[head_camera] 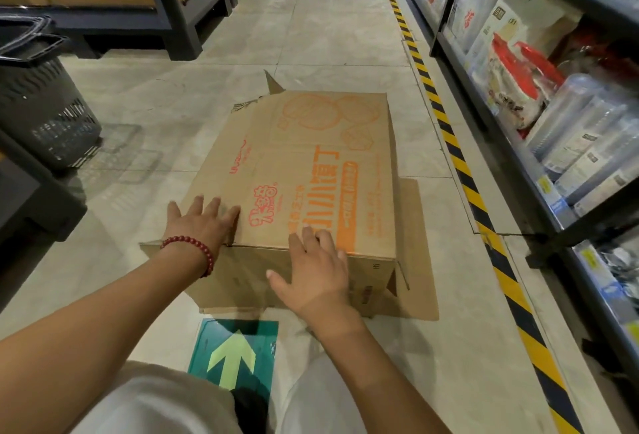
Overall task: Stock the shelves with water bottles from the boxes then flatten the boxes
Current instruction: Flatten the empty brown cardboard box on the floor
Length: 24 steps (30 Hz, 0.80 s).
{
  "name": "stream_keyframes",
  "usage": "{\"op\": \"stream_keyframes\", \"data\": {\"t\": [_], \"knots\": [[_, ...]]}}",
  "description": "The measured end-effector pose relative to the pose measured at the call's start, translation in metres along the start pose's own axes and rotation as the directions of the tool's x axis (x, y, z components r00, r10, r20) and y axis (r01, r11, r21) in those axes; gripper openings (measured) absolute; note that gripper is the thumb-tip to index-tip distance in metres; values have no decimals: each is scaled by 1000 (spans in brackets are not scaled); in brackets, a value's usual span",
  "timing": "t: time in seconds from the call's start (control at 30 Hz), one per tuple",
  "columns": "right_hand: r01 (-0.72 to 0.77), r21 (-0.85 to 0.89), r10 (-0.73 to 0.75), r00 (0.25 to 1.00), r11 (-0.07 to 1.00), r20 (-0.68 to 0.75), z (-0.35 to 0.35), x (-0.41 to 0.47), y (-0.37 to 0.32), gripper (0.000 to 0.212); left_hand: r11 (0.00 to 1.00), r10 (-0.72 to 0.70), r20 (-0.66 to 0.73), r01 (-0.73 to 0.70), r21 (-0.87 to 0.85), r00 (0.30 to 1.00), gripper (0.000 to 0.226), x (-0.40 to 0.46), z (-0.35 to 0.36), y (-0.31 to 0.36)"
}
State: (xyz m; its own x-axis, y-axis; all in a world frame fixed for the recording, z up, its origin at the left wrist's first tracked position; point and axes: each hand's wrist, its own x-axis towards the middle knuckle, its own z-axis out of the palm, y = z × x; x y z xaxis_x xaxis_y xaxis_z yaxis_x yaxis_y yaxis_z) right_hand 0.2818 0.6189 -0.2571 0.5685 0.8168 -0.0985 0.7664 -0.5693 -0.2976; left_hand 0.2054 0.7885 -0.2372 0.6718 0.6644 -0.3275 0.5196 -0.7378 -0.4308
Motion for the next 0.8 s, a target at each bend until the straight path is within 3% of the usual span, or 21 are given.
{"op": "stream_keyframes", "data": {"t": [0.1,0.2,0.3,0.37,0.4,0.43,0.5,0.57,0.6,0.63,0.73,0.8], "knots": [[108,29,-109,993,994,49,-11,1,10,62,997,63,4,-62,-46,998,107,-2,-10,19],[125,268,-135,991,955,19,-23,1,32,48,953,266,-42,-270,-141,963,110,-6,-24,46],[-18,328,92,973,945,-210,-20,-10,55,42,911,398,-69,-403,-91,915,104,-10,-28,64],[-215,362,346,870,907,-351,-12,-20,71,46,906,402,-73,-408,-110,913,103,-10,-25,65],[-314,405,461,817,859,-345,-5,-24,81,51,904,401,-67,-407,-129,914,104,-9,-23,63],[-406,470,566,778,784,-272,0,-26,92,58,902,404,-61,-409,-138,913,105,-8,-21,61],[-533,688,714,700,493,31,14,-25,113,80,899,411,-64,-416,-140,910,107,-8,-19,59],[-550,832,660,652,74,373,23,-27,122,106,900,408,-74,-415,-137,910,109,-9,-16,59],[-542,836,582,651,-92,486,26,-29,123,115,900,406,-77,-413,-136,911,110,-10,-15,60],[-512,839,526,670,-182,523,27,-29,125,119,902,402,-79,-409,-136,912,111,-11,-14,62],[-363,890,537,710,-275,455,21,-25,124,128,902,393,-85,-402,-158,915,112,-11,-13,62],[-293,933,646,675,-208,356,11,-26,118,125,900,392,-78,-400,-172,917,112,-11,-13,60]]}}
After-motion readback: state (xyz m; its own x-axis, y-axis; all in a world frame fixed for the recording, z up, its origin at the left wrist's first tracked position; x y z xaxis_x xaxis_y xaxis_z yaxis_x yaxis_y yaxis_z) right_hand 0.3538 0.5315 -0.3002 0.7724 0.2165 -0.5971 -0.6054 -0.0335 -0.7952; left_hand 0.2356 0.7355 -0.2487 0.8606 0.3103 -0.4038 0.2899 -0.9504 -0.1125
